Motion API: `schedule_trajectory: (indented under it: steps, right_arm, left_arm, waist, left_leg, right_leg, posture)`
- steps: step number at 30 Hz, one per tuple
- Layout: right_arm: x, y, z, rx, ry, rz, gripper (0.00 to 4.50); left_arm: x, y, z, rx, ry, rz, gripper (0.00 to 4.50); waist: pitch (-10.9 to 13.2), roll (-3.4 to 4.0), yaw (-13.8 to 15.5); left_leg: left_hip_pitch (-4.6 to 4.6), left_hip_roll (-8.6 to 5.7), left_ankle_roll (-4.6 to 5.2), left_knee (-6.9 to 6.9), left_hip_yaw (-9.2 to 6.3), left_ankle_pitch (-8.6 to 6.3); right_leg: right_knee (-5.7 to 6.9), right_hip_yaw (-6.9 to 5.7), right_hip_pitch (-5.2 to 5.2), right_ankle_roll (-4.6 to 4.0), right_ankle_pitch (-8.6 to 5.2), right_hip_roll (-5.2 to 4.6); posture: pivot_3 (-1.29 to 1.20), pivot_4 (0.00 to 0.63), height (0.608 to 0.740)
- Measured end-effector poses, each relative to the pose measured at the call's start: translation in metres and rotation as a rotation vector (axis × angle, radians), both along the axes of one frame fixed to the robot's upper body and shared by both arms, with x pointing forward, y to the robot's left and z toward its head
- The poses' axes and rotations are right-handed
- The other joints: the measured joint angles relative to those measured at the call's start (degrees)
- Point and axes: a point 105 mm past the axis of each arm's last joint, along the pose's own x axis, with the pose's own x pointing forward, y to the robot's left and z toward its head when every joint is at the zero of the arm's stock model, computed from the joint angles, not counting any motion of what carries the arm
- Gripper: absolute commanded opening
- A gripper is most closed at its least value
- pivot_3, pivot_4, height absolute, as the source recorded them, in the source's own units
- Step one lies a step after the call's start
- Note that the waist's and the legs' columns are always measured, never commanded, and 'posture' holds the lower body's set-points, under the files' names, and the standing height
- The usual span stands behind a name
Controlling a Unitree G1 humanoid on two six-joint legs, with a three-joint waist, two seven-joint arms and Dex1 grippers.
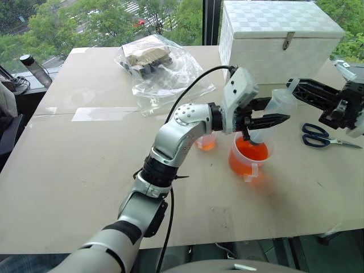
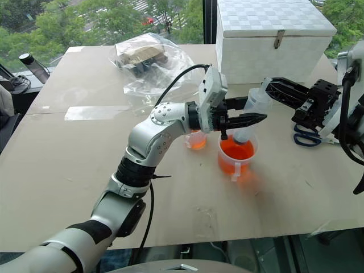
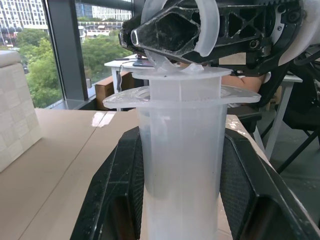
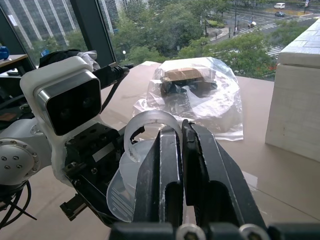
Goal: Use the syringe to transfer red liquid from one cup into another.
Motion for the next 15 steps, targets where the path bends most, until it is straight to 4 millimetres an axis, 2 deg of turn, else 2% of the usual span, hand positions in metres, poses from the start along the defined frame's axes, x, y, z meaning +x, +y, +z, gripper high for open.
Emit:
schedule_trajectory:
  steps: [15]
  right_arm:
    - [0.0031, 0.0013, -0.0035, 0.011, 0.021, 0.005, 0.04]
  left_arm:
    - [-0.0009, 0.0003, -0.0081, -0.016, -0.008, 0.012, 1.46]
  waist:
    - [0.0, 0.00, 0.0]
  left_leg:
    - [0.01, 0.00, 0.00, 0.00, 0.00, 0.00]
  right_leg:
    - [0.00, 0.00, 0.00, 0.00, 0.00, 0.00]
  posture:
    - [0.00, 0.150, 0.740]
